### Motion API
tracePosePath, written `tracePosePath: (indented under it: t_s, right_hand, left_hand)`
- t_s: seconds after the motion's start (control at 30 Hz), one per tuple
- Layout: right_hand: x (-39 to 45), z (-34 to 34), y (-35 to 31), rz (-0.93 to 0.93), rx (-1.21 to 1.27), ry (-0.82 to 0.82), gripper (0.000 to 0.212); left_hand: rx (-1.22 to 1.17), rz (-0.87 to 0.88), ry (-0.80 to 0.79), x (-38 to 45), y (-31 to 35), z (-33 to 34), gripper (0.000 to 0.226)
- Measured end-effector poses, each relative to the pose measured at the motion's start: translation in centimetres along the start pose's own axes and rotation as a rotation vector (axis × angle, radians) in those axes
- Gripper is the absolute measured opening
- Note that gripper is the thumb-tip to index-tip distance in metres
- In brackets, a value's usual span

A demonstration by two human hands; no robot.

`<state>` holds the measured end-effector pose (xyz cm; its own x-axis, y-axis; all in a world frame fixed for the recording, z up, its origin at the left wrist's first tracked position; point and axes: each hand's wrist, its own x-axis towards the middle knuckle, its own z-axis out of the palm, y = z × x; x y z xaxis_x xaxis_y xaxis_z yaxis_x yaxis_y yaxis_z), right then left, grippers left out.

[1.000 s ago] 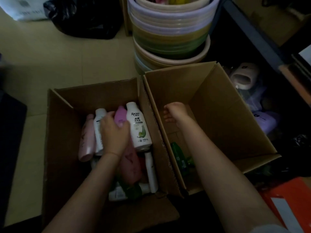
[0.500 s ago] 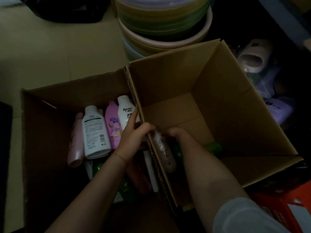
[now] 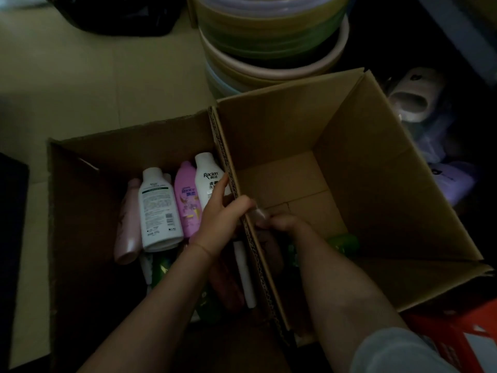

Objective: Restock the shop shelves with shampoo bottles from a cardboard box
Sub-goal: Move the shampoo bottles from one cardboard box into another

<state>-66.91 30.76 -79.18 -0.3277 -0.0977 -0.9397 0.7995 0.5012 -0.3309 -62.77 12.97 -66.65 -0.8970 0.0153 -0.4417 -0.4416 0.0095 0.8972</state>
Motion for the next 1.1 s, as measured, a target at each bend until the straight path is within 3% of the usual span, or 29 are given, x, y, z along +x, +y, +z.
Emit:
tracePosePath:
  t_s: [0.13, 0.2, 0.27, 0.33, 0.37, 0.43, 0.57, 0.63, 0.73, 0.87, 0.97, 1.03, 1.1]
  right_hand:
    - [-0.1, -3.3, -2.0, -0.222, 0.162, 0.053, 0.083]
    - [-5.9, -2.8, -5.3, -0.361, 0.277, 0.096, 0.063]
    - [-9.8, -2.6, -7.3, -0.481, 0.364, 0.105, 0.040]
    - [-13.5, -2.2, -8.9, -0.567, 0.424, 0.130, 0.041]
    - [-14.9, -1.9, -9.6, -0.600, 0.436, 0.136, 0.042]
    - [-17.6, -0.7, -10.9, -0.654, 0.407, 0.192, 0.041]
    - [-20.0, 3.4, -14.0, -0.760, 0.181, 0.312, 0.044]
    - [-20.1, 5.1, -15.1, -0.763, 0.116, 0.354, 0.044]
    - [-19.6, 5.4, -15.6, -0.797, 0.121, 0.409, 0.032]
    - [-17.4, 3.6, -14.5, -0.797, 0.178, 0.502, 0.025]
    - [-14.6, 1.8, -13.2, -0.677, 0.278, 0.553, 0.023]
    - [-12.5, 0.7, -12.4, -0.570, 0.342, 0.561, 0.024]
    - [-10.5, -0.2, -11.5, -0.462, 0.354, 0.535, 0.026]
  left_hand:
    - [0.017, -0.029, -0.027, -0.1, 0.8, 0.1, 0.070]
    - [-0.010, -0.074, -0.063, -0.5, 1.5, 0.2, 0.071]
    - [-0.049, -0.137, -0.097, -1.1, 2.7, 0.1, 0.052]
    - [-0.041, -0.153, -0.117, -1.6, 3.6, -0.4, 0.039]
    - [-0.007, -0.130, -0.094, -1.8, 4.1, -0.9, 0.044]
    - [-0.059, -0.086, -0.020, -1.8, 4.8, -2.0, 0.060]
    - [-0.330, -0.092, -0.031, -2.0, 6.2, -4.4, 0.045]
    - [-0.344, -0.127, 0.048, -1.9, 5.4, -6.2, 0.046]
    - [-0.171, -0.165, 0.304, -1.8, 2.5, -9.0, 0.042]
    - [0.280, -0.083, 0.489, -1.3, 0.3, -10.1, 0.033]
    - [0.441, 0.027, 0.436, -0.1, 0.5, -8.7, 0.038]
    - [0.268, 0.060, 0.294, -0.7, 2.0, -6.4, 0.025]
    - [0.135, 0.012, 0.089, -1.2, 2.8, -3.7, 0.036]
